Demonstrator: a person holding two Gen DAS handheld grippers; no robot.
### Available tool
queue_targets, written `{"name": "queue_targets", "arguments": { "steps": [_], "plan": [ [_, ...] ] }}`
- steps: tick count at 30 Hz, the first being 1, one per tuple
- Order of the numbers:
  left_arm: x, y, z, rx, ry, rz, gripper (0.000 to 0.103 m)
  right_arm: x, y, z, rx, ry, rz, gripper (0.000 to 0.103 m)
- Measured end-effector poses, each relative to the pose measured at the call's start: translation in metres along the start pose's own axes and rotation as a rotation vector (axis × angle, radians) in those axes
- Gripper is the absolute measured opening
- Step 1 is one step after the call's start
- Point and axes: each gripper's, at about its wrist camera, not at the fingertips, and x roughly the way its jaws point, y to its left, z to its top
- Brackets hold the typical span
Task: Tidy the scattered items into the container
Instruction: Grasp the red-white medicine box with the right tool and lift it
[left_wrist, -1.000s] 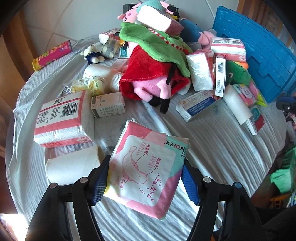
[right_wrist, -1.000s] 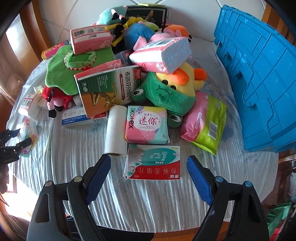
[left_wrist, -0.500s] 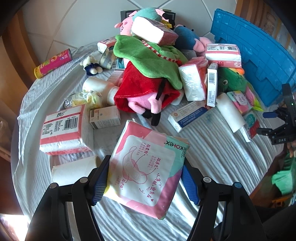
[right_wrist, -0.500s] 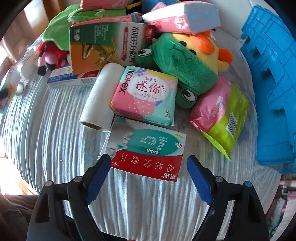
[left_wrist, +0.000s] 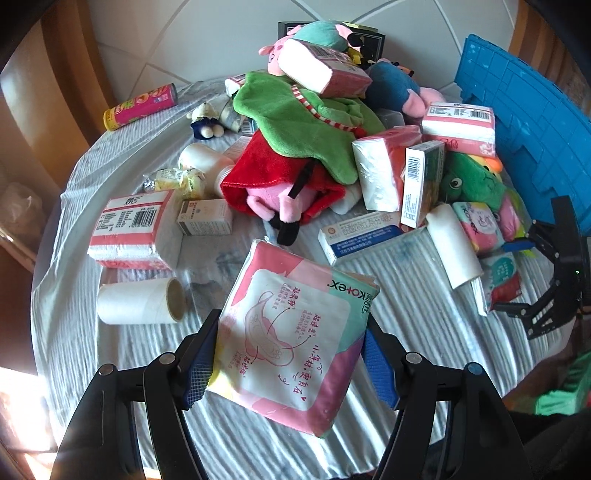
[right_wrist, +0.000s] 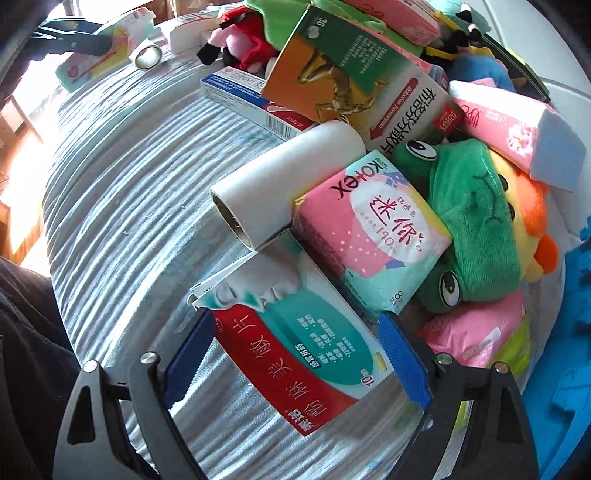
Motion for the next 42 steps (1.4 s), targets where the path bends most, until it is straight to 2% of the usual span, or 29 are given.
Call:
{"name": "queue_targets", "arguments": {
  "steps": [4,6,11,15,18,23,28,30,33,42],
  "plan": [
    [-0.008,-0.022,-0.005,-0.043,-0.004,0.026,0.070,0.011,0.000,-0.013,-0.105,0.022,0.076,0.094],
    [-0.011,-0.031,-0.005,-0.059,-0.006,0.037,0.070,0.014,-0.001,-0.019,-0.135,0.015,0.083,0.094],
    [-0.020,-0.049,-0.003,-0.079,-0.017,0.065,0.070,0.012,-0.010,-0.016,-0.109,-0.016,0.124,0.094],
    [-0.028,-0.057,0.002,-0.090,-0.031,0.088,0.070,0.013,-0.007,-0.019,-0.146,-0.016,0.122,0.094],
    [-0.035,-0.060,0.007,-0.094,-0.045,0.098,0.070,0.010,-0.010,-0.021,-0.125,-0.018,0.133,0.082],
    [-0.041,-0.067,0.014,-0.075,-0.057,0.105,0.070,0.004,-0.010,-0.024,-0.098,-0.023,0.164,0.080],
    [-0.041,-0.072,0.021,-0.050,-0.068,0.092,0.070,-0.014,-0.012,-0.033,-0.046,-0.050,0.144,0.079],
    [-0.043,-0.073,0.025,-0.042,-0.080,0.084,0.070,-0.027,0.002,-0.030,-0.026,-0.056,0.131,0.079],
    [-0.047,-0.071,0.029,-0.043,-0.104,0.069,0.070,-0.043,-0.004,-0.019,-0.002,-0.064,0.117,0.079],
    [-0.057,-0.057,0.047,-0.051,-0.150,0.061,0.070,-0.097,-0.016,0.037,0.073,-0.140,0.001,0.079]
  ]
}}
